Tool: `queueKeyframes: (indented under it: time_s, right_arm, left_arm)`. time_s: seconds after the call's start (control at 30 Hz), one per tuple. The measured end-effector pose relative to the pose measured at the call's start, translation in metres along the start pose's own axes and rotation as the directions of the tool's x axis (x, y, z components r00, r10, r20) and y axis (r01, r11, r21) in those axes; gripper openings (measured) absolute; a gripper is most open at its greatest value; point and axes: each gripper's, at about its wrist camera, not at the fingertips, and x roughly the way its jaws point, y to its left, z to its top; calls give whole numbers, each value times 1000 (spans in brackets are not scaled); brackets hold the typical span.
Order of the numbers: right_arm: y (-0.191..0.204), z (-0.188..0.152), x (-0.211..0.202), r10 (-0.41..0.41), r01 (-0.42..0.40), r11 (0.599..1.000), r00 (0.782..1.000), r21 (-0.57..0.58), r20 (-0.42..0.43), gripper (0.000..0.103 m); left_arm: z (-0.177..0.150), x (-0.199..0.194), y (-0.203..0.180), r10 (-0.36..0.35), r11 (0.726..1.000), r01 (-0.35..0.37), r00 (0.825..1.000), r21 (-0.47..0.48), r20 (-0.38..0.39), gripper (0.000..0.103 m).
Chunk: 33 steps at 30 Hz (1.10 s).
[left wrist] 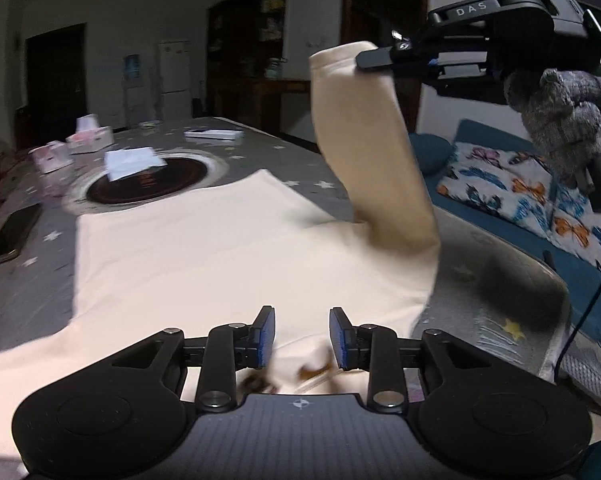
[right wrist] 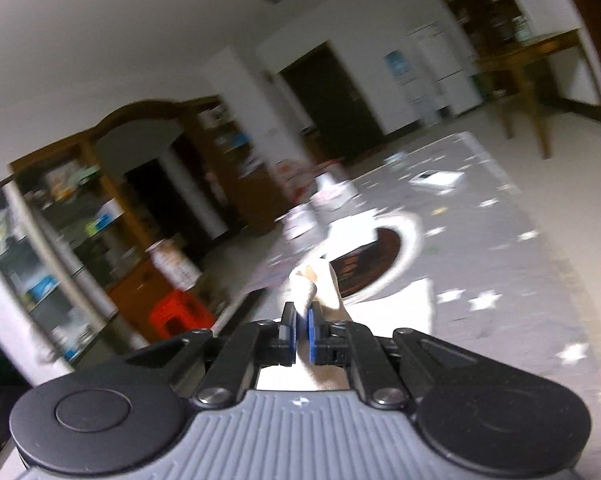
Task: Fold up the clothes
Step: 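Lift the sleeve with the right tool and fold it across the shirt body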
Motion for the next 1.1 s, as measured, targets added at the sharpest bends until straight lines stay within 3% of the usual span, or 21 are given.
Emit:
queueKeyframes:
  time_s: [0.2,0.4,0.5,0.63,0.73,0.87,1.0,1.1]
  right_arm:
    - [37,-28,56,83,-85,996,989,-14,-124,5]
    - [61,-66,103,105,-116,993,959,-24,-262,5]
    - [64,-82,114,112,-125,992,942,-20,-315,11]
    - [69,-89,108,95,-118,992,938,-49,-335,17]
    - [63,-83,91,48,-84,991,944,-100,-326,18]
    - [45,-83,64,-92,21,975,945,-223,-314,19]
    - [23,-96,39,-198,119,959,929,-256,-311,20]
    - [13,-109,29,-294,192,924,910,-331,-292,20]
  left_arm:
    - [-14,-24,25,77,993,-76,997,-90,14,35]
    - [-24,-39,43,133,980,-130,991,-148,12,35]
    - [-27,-44,49,149,976,-145,989,-165,15,37]
    - [-27,-44,54,163,973,-158,986,-170,19,37]
    - [-25,-45,60,169,972,-162,985,-173,30,37]
    - [-20,-40,62,161,973,-152,986,-172,41,37]
    - [-13,-29,58,133,980,-125,990,-153,42,37]
    - [-8,-16,55,115,985,-110,993,-136,31,37]
